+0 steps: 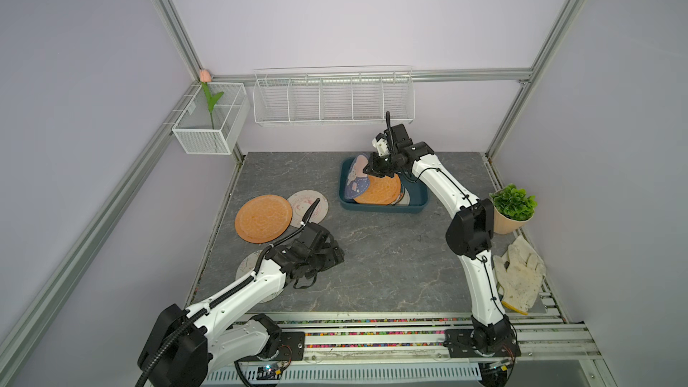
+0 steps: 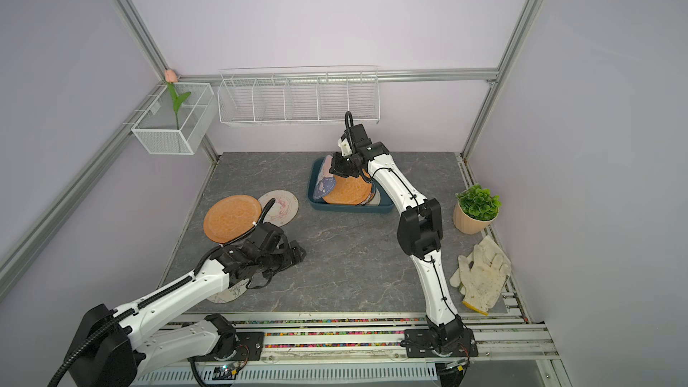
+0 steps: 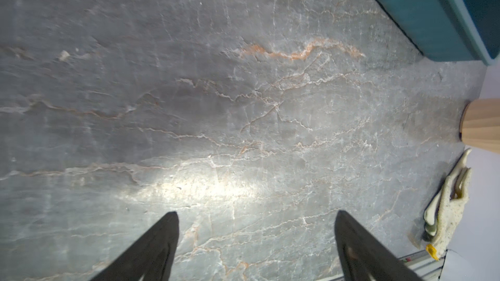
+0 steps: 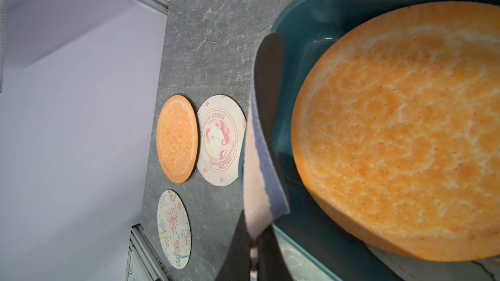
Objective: Put the coasters into the storage box
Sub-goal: Place the coaster in the storage box.
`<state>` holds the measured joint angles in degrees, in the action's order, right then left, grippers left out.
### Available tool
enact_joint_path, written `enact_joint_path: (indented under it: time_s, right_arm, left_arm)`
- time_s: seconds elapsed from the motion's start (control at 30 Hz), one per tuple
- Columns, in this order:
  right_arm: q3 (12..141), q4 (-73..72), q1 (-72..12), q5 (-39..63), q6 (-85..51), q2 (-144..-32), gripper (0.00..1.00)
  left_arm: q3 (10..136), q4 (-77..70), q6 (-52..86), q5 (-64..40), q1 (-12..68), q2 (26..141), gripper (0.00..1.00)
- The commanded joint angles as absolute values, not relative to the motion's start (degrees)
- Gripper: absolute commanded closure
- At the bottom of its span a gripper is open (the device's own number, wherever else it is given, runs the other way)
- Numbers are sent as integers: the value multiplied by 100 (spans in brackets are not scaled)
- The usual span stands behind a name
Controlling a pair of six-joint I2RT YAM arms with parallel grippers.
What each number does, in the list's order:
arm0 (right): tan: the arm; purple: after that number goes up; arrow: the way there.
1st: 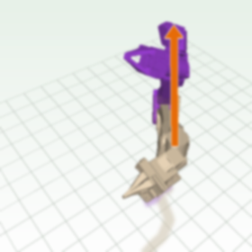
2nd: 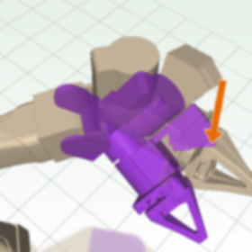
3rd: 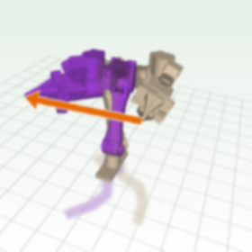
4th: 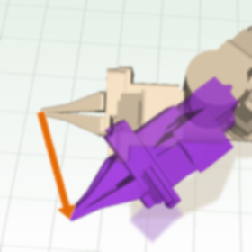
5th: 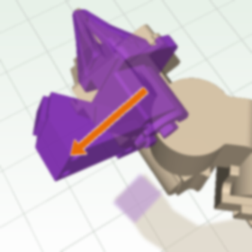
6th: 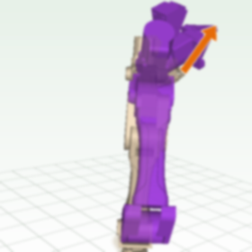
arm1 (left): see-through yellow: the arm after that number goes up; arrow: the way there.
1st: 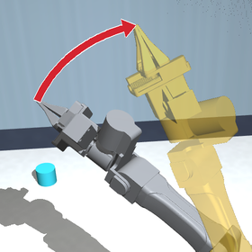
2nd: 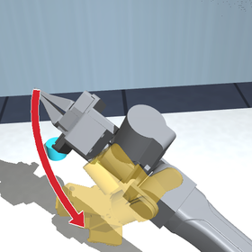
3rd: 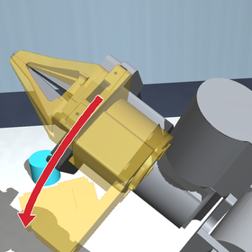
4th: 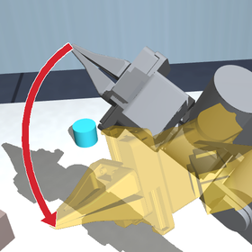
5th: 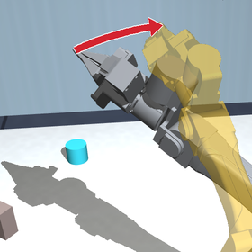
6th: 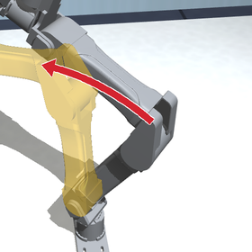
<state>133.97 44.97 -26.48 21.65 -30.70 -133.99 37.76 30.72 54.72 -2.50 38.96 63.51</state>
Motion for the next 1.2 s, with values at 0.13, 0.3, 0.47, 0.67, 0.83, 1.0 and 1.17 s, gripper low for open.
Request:
enact_joint_path:
  time_s: [0.13, 0.3, 0.47, 0.67, 0.83, 1.0, 1.17]
  right_arm:
    - [13640, 4938, -2201, 2197, -2571, -13946, 93]
    - [13432, 5379, -1991, 1817, -2167, -14004, 88]
    - [13241, 5727, -1977, 1192, -1904, -13837, 31]
    - [12763, 5570, -1972, 1059, -1854, -13432, 9]
    - [12394, 5529, -1999, 1164, -1854, -13039, 5]
    - [12020, 5345, -2061, 1284, -1854, -12553, 1]
    - [11720, 5385, -2135, 1480, -1842, -12147, 0]
  left_arm:
    - [3841, 3270, 5695, -8, 3763, 6246, 10]
    - [3867, 3312, 5682, -9, 3749, 6263, 10]
    - [3866, 3331, 5669, -1, 3728, 6275, 10]
    - [3867, 3439, 5651, 66, 3675, 6275, 10]
    - [3894, 3790, 5660, 264, 3468, 6178, 11]
    - [3924, 4403, 5531, 503, 2719, 5957, 14]
    - [4023, 4977, 5192, 778, 1598, 5818, 19]
